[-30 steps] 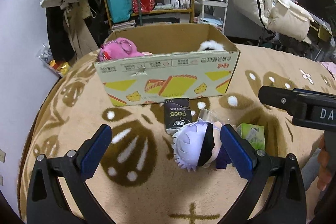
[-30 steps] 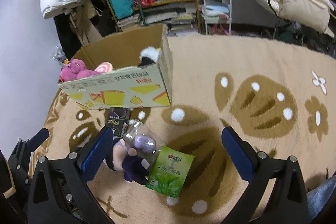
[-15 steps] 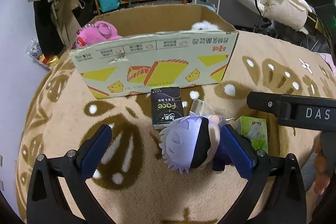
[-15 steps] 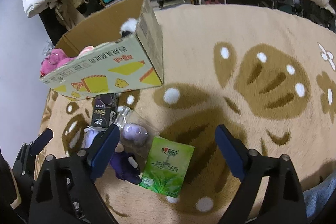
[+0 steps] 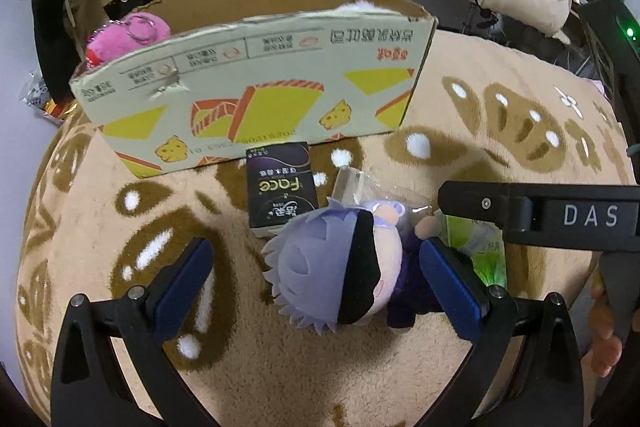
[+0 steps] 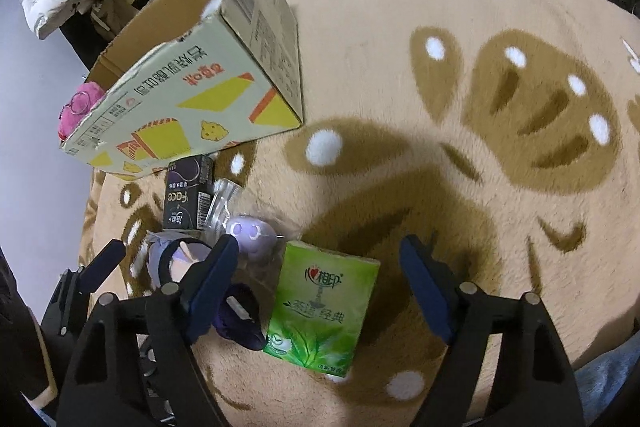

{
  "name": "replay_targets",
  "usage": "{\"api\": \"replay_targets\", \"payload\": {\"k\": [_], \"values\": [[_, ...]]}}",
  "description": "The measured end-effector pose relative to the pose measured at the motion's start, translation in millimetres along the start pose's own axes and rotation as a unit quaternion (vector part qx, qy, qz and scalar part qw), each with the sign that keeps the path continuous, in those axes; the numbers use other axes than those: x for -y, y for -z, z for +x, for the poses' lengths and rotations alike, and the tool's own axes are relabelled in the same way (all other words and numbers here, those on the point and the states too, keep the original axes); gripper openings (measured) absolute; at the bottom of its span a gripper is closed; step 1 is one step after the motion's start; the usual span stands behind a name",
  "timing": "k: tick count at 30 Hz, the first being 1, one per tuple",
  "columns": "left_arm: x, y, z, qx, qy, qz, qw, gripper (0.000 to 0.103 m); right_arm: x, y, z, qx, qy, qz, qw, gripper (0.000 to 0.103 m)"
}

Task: Organize soft objects
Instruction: 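Grasp the white-haired plush doll with the left tool while the right tool grasps the green tissue pack, then carry the doll and green tissue pack over the box and release both inside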

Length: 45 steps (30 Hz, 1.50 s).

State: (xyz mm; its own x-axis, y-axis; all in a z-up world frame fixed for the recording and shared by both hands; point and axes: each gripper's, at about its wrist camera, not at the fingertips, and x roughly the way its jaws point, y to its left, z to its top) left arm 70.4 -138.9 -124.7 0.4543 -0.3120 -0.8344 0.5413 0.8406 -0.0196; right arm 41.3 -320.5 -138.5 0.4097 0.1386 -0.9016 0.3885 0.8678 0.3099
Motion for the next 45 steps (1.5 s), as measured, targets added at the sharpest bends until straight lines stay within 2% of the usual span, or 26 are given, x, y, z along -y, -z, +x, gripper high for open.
{"api": "replay_targets", "payload": {"k": [5,6,7,11,16,21,31,34,37,42,45], "values": [[3.3,1.3,8.7,-0.013,0.012,0.0,0.9998,0.101,0.5,2.8,9.5,-0.02,-0.007,0.007,1.0,0.065],[3.7,1.4,10.1,-0.014,0.019,0.001,0.9997,0.097,1.4,3.2,11.1,-0.022,-0.015,0.011,1.0,0.061],[4.0,1.6,10.8,-0.016,0.026,0.001,0.9995,0.089,2.6,3.4,12.5,-0.026,-0.023,0.016,0.999,0.061],[5.7,2.5,15.5,-0.03,0.038,0.002,0.9988,0.083,3.4,4.6,17.1,-0.036,-0.027,0.024,0.999,0.061],[11.8,5.3,15.1,-0.035,0.046,0.012,0.9983,0.07,6.0,4.4,13.1,-0.036,-0.021,0.021,0.999,0.061],[16.1,6.7,13.5,-0.032,0.038,0.02,0.9986,0.068,5.5,7.2,11.7,-0.039,-0.019,0.018,0.999,0.063],[9.9,8.0,9.7,-0.033,0.038,0.007,0.9987,0.067,1.2,10.6,19.3,-0.057,-0.015,0.014,0.998,0.065],[9.8,7.7,8.8,-0.033,0.038,0.005,0.9987,0.067,4.8,11.0,21.0,-0.062,-0.028,0.024,0.997,0.062],[8.3,7.7,8.4,-0.034,0.039,-0.003,0.9987,0.067,7.0,10.4,19.8,-0.062,-0.023,0.02,0.998,0.059],[1.6,9.6,1.0,-0.028,0.029,-0.015,0.9991,0.067,1.3,8.5,16.1,-0.046,-0.02,0.006,0.999,0.057],[0.8,8.8,-7.4,-0.009,0.015,-0.014,0.9998,0.066,-4.5,5.9,4.3,-0.012,-0.029,-0.009,0.999,0.057]]}}
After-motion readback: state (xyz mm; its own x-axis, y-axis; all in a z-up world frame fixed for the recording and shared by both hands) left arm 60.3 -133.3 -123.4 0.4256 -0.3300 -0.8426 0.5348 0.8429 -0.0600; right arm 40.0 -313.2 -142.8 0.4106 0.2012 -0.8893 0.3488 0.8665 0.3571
